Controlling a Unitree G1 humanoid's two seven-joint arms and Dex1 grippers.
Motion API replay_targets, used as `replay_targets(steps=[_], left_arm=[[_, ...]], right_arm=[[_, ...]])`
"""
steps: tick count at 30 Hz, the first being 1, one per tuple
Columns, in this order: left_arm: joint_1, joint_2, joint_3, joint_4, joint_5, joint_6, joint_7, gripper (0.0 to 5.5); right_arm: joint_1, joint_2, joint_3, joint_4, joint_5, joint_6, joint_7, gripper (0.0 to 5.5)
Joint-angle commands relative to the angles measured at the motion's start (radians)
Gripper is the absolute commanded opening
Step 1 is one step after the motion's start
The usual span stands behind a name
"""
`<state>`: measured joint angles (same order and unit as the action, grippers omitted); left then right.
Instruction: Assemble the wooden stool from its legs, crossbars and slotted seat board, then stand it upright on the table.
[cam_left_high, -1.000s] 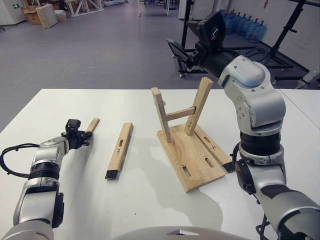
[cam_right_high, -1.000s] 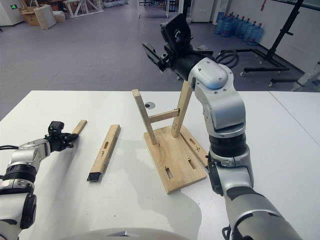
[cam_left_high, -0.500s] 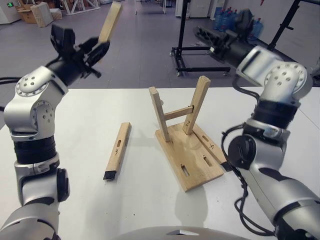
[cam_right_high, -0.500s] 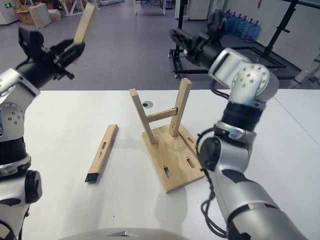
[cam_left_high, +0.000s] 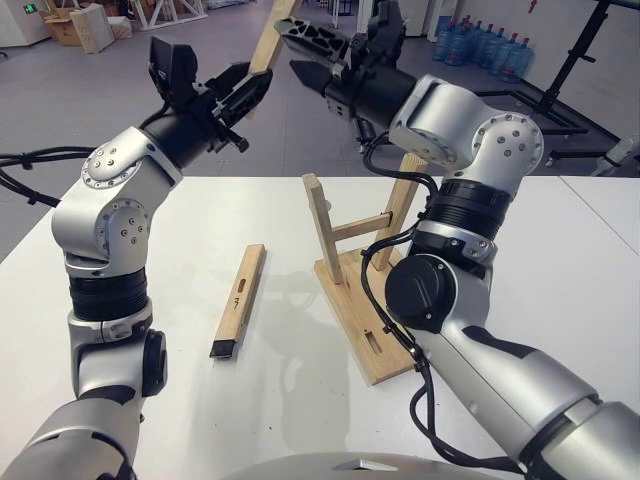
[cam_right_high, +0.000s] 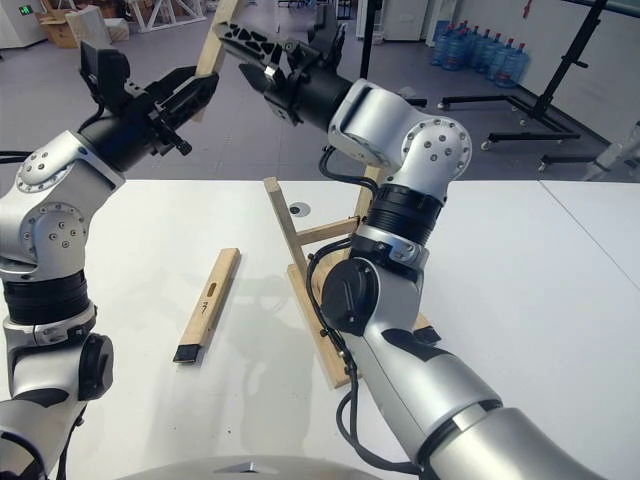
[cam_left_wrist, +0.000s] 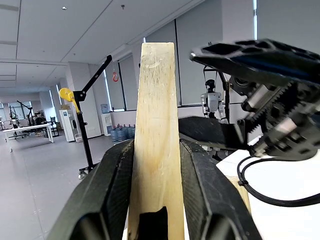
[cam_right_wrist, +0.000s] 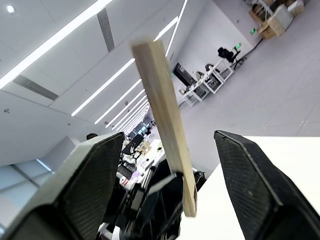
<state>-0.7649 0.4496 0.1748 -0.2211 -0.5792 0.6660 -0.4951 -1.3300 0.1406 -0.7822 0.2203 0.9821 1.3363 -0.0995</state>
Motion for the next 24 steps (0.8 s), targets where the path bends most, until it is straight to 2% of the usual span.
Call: replay_targets(steps=[1, 11, 13, 19, 24], left_arm=[[0.038, -0.007, -0.018, -0.039, -0.007, 0.032, 0.020, 1.27], [0.042, -0.034, -0.041, -0.078, -0.015, 0.046, 0.044, 1.27], [0.047, -0.033, -0.043, -0.084, -0.016, 0.048, 0.046, 1.27], [0.053, -0.030, -0.046, -0.089, -0.013, 0.048, 0.051, 1.27], [0.052, -0.023, -0.050, -0.087, -0.010, 0.045, 0.048, 1.27]], right_arm=[[-0.019, -0.003, 0.035, 0.001, 0.050, -0.072, -0.026, 3.32], [0.040, 0.012, 0.182, 0.017, 0.068, -0.190, -0.045, 3.32], [0.044, 0.005, 0.199, 0.028, 0.064, -0.213, -0.046, 3.08], [0.045, -0.008, 0.227, 0.053, 0.080, -0.260, -0.051, 1.73], [0.053, -0.013, 0.252, 0.051, 0.084, -0.279, -0.055, 0.94]])
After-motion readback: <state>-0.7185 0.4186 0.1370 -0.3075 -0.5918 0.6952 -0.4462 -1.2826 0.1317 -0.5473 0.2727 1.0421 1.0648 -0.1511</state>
